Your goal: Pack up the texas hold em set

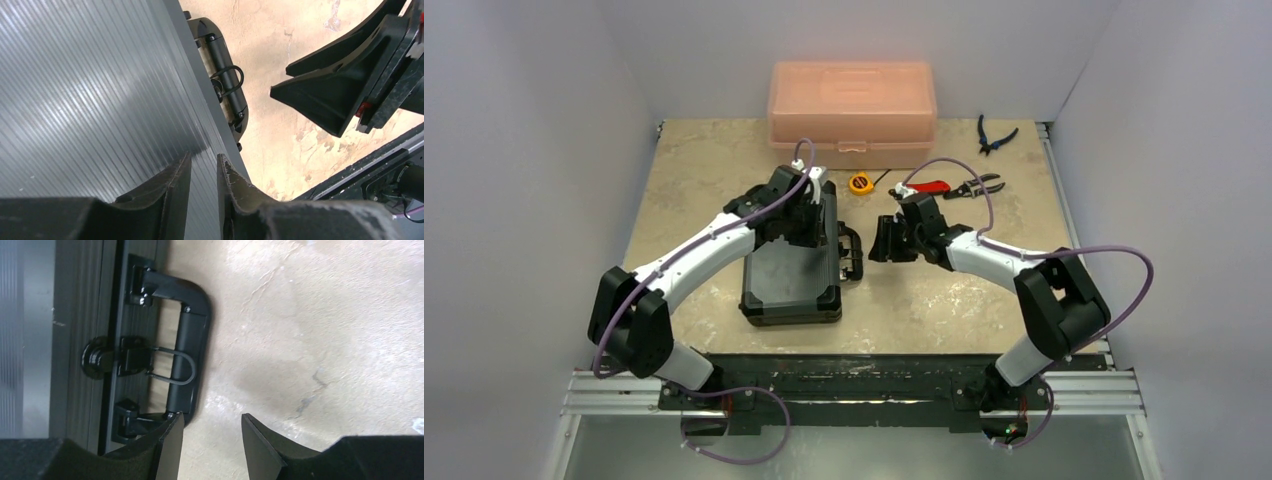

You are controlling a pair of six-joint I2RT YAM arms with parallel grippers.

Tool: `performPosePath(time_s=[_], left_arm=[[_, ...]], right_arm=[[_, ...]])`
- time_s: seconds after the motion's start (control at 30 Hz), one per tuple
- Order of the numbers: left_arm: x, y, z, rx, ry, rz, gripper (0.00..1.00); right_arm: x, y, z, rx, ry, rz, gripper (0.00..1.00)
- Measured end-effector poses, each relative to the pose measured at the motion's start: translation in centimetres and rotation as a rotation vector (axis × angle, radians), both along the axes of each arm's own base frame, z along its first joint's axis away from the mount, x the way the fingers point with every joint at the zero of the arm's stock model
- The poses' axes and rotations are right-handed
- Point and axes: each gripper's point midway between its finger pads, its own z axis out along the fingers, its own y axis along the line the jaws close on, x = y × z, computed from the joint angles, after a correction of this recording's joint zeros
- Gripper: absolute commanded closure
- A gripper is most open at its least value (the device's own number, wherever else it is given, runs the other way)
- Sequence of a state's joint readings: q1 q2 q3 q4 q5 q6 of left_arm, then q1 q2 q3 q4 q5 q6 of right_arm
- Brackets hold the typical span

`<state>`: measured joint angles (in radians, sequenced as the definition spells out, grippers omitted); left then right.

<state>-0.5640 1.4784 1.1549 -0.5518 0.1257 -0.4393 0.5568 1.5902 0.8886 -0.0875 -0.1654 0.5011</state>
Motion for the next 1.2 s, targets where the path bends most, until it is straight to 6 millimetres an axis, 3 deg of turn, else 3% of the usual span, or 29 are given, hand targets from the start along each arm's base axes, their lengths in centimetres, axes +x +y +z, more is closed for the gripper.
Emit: performPosePath(time_s=[0.17,0.33,0.6,1.0,1.2], left_arm=[[0.1,-0.7,-1.3,0.023,0.023,-0.027,0.91],[0.1,-1.2,-2.4,0.033,0.042,-0.041,0.95],[0.1,-1.6,-2.5,0.006,0.006,-0.048,0.98],[-0.2,-1.6,-2.6,-0.021,-0.042,-0.045,0.98],[-0.2,-1.6,-2.6,-0.032,-0.054,-0.041,0.99]], right_arm=[[0.9,-0.6,-0.5,0.008,0.001,-0.031,0.6],[1.0,-0.3,-2.1,0.002,0.029,-0.026,0.68],[1.0,0.2,-3.5,0.013,0.054,-0.006,0.77],[1.9,1.2,-4.1,0.032,0.053,0.008,0.93],[1.9,1.7,-3.9,0.054,0.054,0.028,0.95]])
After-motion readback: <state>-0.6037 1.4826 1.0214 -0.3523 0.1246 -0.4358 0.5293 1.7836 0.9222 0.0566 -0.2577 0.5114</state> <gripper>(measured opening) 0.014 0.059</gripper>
